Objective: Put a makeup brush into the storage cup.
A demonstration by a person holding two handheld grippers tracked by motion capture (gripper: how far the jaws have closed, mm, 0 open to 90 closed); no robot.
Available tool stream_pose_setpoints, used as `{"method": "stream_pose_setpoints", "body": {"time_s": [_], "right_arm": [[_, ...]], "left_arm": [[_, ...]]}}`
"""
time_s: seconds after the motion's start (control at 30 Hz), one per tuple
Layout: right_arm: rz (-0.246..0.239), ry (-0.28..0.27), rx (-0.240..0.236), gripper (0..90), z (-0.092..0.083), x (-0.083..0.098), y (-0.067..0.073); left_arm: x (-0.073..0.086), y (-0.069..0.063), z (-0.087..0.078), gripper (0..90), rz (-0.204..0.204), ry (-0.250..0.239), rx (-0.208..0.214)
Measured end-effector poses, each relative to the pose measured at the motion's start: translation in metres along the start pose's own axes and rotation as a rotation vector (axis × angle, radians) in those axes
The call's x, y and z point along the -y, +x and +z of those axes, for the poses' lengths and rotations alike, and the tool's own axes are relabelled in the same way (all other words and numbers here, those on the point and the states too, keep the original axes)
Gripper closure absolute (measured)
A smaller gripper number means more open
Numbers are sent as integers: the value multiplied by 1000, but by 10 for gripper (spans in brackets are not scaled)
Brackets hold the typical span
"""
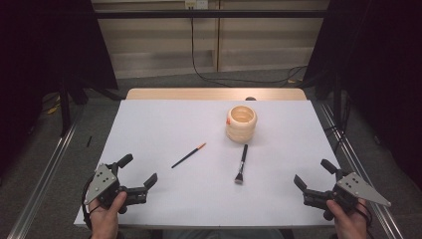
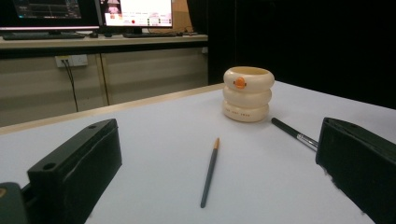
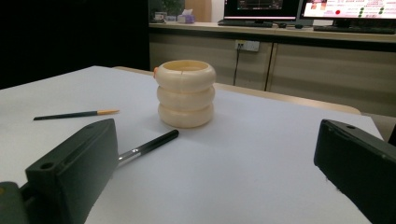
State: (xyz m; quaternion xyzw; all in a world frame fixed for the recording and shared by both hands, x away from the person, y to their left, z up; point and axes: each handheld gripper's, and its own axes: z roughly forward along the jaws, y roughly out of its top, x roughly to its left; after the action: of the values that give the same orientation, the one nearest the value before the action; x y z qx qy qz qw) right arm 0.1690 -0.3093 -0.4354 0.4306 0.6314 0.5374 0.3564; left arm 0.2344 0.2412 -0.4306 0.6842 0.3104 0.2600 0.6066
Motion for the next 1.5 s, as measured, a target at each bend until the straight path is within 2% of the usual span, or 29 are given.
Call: {"method": "stream_pose_setpoints", "body": {"time_s": [0.13,0.3,0.37,0.6,0.73,0.8,0.83,0.9,1.13,1.23,1.3,1.5], "right_arm": [[-1,1,-17,0,0,0,1],[-6,41,-24,0,4,3,0],[6,42,-24,0,5,3,1],[2,42,-30,0,3,3,2],[15,32,-31,0,-1,2,5],[10,27,-31,0,-2,1,6],[9,25,-34,0,-2,1,6],[11,35,-37,0,1,2,6],[23,44,-35,0,7,4,2],[9,49,-48,0,9,4,4],[11,44,-50,0,8,3,5],[15,36,-48,0,7,3,3]], "left_arm": [[-1,-1,4,8,9,11,14],[1,-1,9,12,-8,23,28],[1,-1,9,13,-20,21,36],[-1,-3,7,13,-15,22,50],[-2,-5,7,12,-17,31,57],[-5,-4,10,12,-3,47,69],[-7,-3,11,15,-5,38,70],[-9,0,14,15,-38,26,79],[-10,5,30,16,-21,47,65],[-10,6,36,27,-11,51,50],[-11,7,41,27,-24,52,53],[-22,4,47,27,-5,15,64]]}}
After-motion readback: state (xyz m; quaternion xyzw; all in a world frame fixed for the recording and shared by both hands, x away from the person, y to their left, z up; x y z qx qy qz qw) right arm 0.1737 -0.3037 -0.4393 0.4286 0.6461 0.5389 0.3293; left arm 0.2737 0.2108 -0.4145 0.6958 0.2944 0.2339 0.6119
